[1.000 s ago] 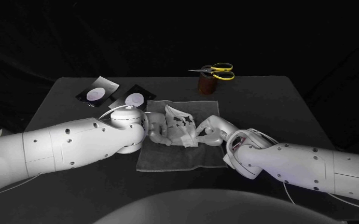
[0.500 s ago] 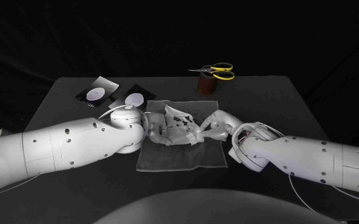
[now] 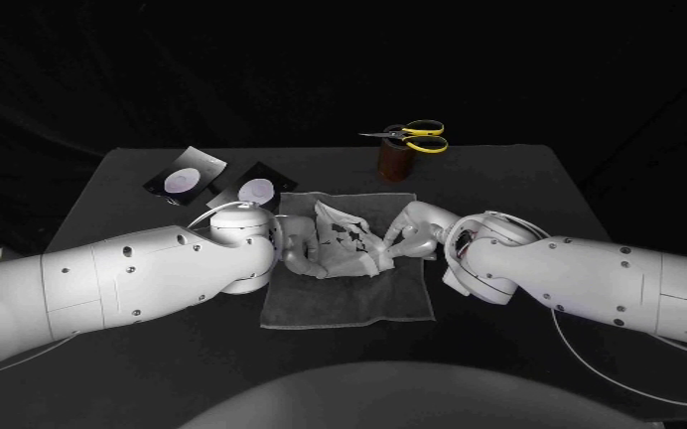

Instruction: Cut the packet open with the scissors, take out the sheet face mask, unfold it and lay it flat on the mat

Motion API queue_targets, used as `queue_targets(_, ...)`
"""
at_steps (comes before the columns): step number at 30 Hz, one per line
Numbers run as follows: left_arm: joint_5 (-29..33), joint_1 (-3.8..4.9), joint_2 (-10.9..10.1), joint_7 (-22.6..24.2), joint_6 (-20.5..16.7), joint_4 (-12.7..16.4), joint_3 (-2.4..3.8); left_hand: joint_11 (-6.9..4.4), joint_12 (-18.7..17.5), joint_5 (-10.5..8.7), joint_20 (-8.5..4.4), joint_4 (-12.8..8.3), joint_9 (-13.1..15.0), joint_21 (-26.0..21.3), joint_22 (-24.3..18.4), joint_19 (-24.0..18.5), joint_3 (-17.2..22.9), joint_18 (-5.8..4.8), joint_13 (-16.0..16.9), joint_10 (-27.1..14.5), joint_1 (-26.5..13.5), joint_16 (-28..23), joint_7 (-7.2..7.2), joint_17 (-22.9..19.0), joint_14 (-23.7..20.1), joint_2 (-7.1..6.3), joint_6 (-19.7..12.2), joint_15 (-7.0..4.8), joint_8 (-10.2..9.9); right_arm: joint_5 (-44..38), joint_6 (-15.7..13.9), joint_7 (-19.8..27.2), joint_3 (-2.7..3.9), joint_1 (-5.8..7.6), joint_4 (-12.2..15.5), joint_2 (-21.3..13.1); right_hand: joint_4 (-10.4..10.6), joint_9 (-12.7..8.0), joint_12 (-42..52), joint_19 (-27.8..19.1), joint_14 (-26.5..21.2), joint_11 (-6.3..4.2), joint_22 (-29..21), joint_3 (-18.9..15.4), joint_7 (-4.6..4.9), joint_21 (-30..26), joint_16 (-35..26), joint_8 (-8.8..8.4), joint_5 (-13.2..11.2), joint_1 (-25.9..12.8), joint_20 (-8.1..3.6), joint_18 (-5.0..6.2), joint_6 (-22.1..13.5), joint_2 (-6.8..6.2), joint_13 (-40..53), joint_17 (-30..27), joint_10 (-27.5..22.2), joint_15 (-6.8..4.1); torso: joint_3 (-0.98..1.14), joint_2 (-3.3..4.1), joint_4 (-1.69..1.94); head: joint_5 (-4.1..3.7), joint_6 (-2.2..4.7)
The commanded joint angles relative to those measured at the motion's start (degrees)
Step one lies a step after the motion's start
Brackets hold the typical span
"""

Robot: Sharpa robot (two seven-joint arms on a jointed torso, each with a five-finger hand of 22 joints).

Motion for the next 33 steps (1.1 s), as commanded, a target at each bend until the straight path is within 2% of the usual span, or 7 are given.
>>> queue_targets(1,0.5,-1.23,-0.31,-3.05,6.58,-0.64,-1.18,0.14,0.17,0.17,-0.39,0.39,-2.09,0.21,2.82,0.09,-0.06,-0.65,0.07,0.24,0.35,0.29,0.69,7.28,4.24,-0.02,-0.21,-0.31,-0.28,-2.79,7.54,-2.38,0.04,1.09,-0.59,0.44,-0.06,1.64,0.2,0.06,6.01,-0.53,0.01,0.43,-0.07,-0.22,0.19,0.24,0.22,-0.6,-0.13,0.07,0.73,0.03,15.06,15.04,5.96,-0.26,-0.01,0.04,0.04,-0.09,0.0)
queue_targets(9,0.52,-1.22,-0.26,-3.07,6.68,-0.74,-1.18,0.15,0.15,0.16,-0.39,0.39,-2.11,0.2,2.81,0.07,-0.1,-0.65,0.08,0.24,0.33,0.28,0.7,7.21,4.22,-0.09,-0.25,-0.3,-0.23,-4.72,12.43,-3.56,0.04,3.9,-2.63,1.47,-0.08,1.65,0.2,0.01,6.01,-0.53,-0.03,0.47,-0.07,-0.29,0.19,0.24,0.22,-0.64,-0.12,0.08,0.71,0.02,15.06,15.04,5.96,-0.25,-0.04,-0.01,-0.01,-0.11,0.0)
queue_targets(14,0.53,-1.22,-0.21,-3.08,6.75,-0.78,-1.18,0.15,0.15,0.16,-0.39,0.39,-2.11,0.2,2.81,0.07,-0.1,-0.65,0.08,0.24,0.33,0.28,0.7,7.21,4.22,-0.09,-0.25,-0.3,-0.23,-5.2,16.98,-4.22,0.02,4.75,-3.9,2.41,-0.12,1.66,0.2,-0.01,6.01,-0.53,-0.03,0.52,-0.07,-0.29,0.19,0.26,0.22,-0.7,-0.11,0.08,0.68,0.0,15.06,15.04,5.96,-0.24,-0.01,0.03,-0.03,-0.08,0.0)
queue_targets(18,0.55,-1.21,-0.2,-3.1,6.81,-0.82,-1.18,0.15,0.15,0.16,-0.39,0.39,-2.11,0.2,2.81,0.07,-0.1,-0.65,0.08,0.24,0.33,0.28,0.7,7.21,4.22,-0.09,-0.25,-0.3,-0.23,-6.15,19.3,-4.75,0.02,5.13,-4.87,3.08,-0.12,1.67,0.2,-0.06,6.01,-0.53,-0.08,0.53,-0.07,-0.37,0.19,0.26,0.22,-0.72,-0.11,0.09,0.67,0.0,15.06,15.04,5.96,-0.24,0.02,0.02,0.0,-0.1,0.0)
queue_targets(25,0.58,-1.21,-0.22,-3.12,6.83,-0.84,-1.18,0.15,0.15,0.16,-0.39,0.39,-2.11,0.2,2.81,0.07,-0.1,-0.65,0.08,0.24,0.33,0.28,0.7,7.21,4.22,-0.09,-0.25,-0.3,-0.23,-7.99,21.11,-5.27,0.01,5.65,-6.36,4.07,-0.16,1.68,0.2,-0.1,6.01,-0.52,-0.09,0.6,-0.06,-0.4,0.19,0.27,0.22,-0.78,-0.1,0.09,0.63,-0.01,15.06,15.04,5.96,-0.23,0.04,0.03,-0.01,-0.1,0.0)
queue_targets(33,0.6,-1.2,-0.26,-3.15,6.88,-0.87,-1.18,0.15,0.15,0.16,-0.39,0.39,-2.11,0.2,2.81,0.07,-0.1,-0.65,0.08,0.24,0.33,0.28,0.7,7.21,4.22,-0.09,-0.25,-0.3,-0.23,-9.9,20.23,-5.74,0.01,6.11,-7.04,4.07,-0.22,1.71,0.2,-0.13,6.01,-0.51,-0.09,0.67,-0.05,-0.43,0.19,0.27,0.22,-0.85,-0.08,0.09,0.56,-0.04,15.06,15.04,5.96,-0.21,0.04,0.02,-0.02,-0.04,0.0)
